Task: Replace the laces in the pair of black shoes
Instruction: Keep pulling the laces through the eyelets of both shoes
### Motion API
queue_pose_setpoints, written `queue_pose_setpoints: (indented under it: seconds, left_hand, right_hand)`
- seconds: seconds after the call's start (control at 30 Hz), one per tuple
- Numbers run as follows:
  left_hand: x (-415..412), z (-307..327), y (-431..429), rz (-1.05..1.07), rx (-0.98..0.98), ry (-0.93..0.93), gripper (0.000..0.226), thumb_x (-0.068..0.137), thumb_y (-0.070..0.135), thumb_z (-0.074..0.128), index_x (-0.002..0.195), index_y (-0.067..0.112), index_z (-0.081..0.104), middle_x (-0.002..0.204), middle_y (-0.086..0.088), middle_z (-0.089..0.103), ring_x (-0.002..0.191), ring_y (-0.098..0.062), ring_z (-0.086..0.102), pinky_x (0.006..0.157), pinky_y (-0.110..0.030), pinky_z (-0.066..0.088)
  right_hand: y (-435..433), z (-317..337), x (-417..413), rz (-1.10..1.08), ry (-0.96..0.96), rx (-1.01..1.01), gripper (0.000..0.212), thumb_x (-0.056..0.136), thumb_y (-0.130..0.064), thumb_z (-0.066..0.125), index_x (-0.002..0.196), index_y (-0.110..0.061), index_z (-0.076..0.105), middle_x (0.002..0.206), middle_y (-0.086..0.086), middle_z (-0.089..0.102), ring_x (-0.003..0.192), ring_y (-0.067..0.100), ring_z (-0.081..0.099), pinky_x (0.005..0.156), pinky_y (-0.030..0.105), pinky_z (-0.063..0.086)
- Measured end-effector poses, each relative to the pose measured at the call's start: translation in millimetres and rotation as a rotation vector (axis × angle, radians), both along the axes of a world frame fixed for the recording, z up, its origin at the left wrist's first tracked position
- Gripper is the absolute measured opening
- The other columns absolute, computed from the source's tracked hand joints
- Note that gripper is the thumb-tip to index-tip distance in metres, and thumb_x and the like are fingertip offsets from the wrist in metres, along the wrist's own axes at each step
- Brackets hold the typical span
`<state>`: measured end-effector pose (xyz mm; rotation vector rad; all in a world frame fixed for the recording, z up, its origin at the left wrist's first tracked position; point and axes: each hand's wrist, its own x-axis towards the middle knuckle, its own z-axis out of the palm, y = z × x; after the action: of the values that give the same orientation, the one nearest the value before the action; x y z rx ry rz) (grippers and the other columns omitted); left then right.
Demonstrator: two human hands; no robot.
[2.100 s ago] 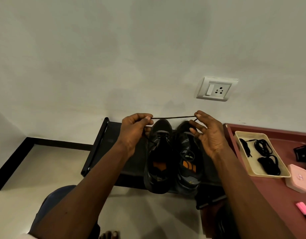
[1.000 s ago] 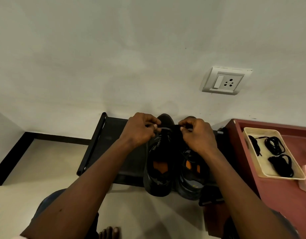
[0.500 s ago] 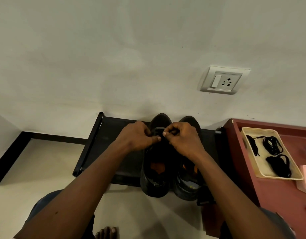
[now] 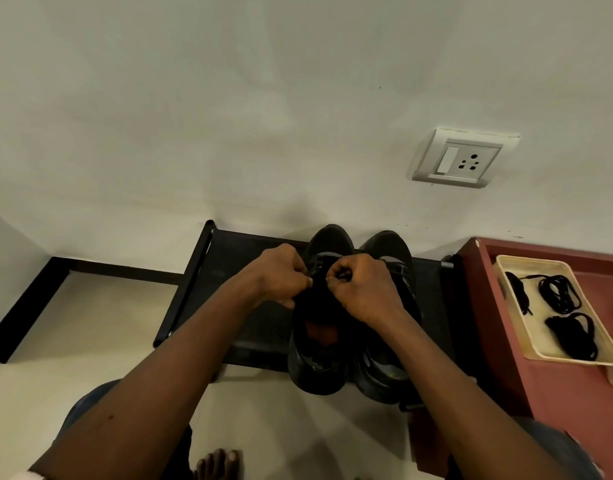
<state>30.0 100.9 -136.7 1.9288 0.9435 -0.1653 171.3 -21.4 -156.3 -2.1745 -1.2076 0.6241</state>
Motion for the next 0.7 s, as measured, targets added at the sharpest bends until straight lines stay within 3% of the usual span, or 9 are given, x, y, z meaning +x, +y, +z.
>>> queue_pose_setpoints:
  seconds: [0.1, 0.17, 0.23, 0.4, 0.57, 0.7]
  left_hand:
    - [-0.6, -0.8, 2.0, 0.010, -0.042, -0.007, 0.012, 0.101, 0.010, 0.061, 0.104, 0.007, 0.073, 0.101, -0.009, 0.072, 0.087, -0.019, 0.075, 0.071, -0.026, 0.064]
    - [-0.1, -1.7, 2.4, 0.013, -0.056, -0.009, 0.013, 0.102, 0.010, 0.060, 0.105, 0.008, 0.072, 0.103, -0.009, 0.072, 0.089, -0.019, 0.075, 0.070, -0.025, 0.063]
    - [0.6, -2.9, 3.2, 0.012, -0.070, -0.014, 0.013, 0.102, 0.011, 0.060, 0.106, 0.008, 0.072, 0.104, -0.009, 0.071, 0.090, -0.019, 0.075, 0.070, -0.024, 0.063]
    - [0.5, -4.4, 4.3, 0.016, -0.085, -0.019, 0.012, 0.101, 0.011, 0.062, 0.106, 0.008, 0.073, 0.103, -0.009, 0.072, 0.088, -0.018, 0.076, 0.069, -0.024, 0.062]
    - [0.8, -5.2, 3.2, 0.011, -0.065, -0.014, 0.012, 0.101, 0.012, 0.062, 0.105, 0.009, 0.073, 0.101, -0.008, 0.073, 0.085, -0.017, 0.076, 0.072, -0.026, 0.064]
    - [0.9, -4.4, 2.3, 0.009, -0.069, -0.010, 0.012, 0.101, 0.012, 0.061, 0.105, 0.009, 0.072, 0.102, -0.008, 0.073, 0.086, -0.018, 0.076, 0.072, -0.027, 0.064]
  right_hand:
    - [1.9, -4.1, -8.1, -0.007, -0.002, 0.003, 0.007, 0.096, -0.024, 0.070, 0.097, -0.026, 0.078, 0.089, -0.011, 0.073, 0.081, 0.005, 0.068, 0.073, 0.026, 0.058]
    - [2.3, -7.8, -11.7, -0.035, 0.006, 0.017, 0.009, 0.096, -0.024, 0.070, 0.096, -0.028, 0.078, 0.089, -0.012, 0.073, 0.080, 0.004, 0.067, 0.070, 0.023, 0.056]
    - [3.4, -11.4, -12.8, -0.082, 0.046, 0.024, 0.016, 0.096, -0.022, 0.070, 0.086, -0.032, 0.076, 0.085, -0.014, 0.072, 0.077, 0.003, 0.066, 0.067, 0.021, 0.054]
    - [6.6, -18.6, -14.8, -0.214, 0.151, 0.039, 0.031, 0.093, -0.018, 0.073, 0.067, -0.035, 0.070, 0.079, -0.013, 0.072, 0.081, 0.005, 0.066, 0.079, 0.035, 0.061]
    - [7.5, -22.9, -20.2, -0.284, 0.183, 0.049, 0.026, 0.092, -0.017, 0.072, 0.071, -0.032, 0.074, 0.077, -0.013, 0.072, 0.081, 0.006, 0.067, 0.078, 0.034, 0.060]
    - [10.2, -24.1, -21.5, -0.390, 0.372, 0.060, 0.019, 0.094, -0.016, 0.073, 0.079, -0.026, 0.079, 0.084, -0.004, 0.075, 0.090, 0.014, 0.071, 0.085, 0.039, 0.063]
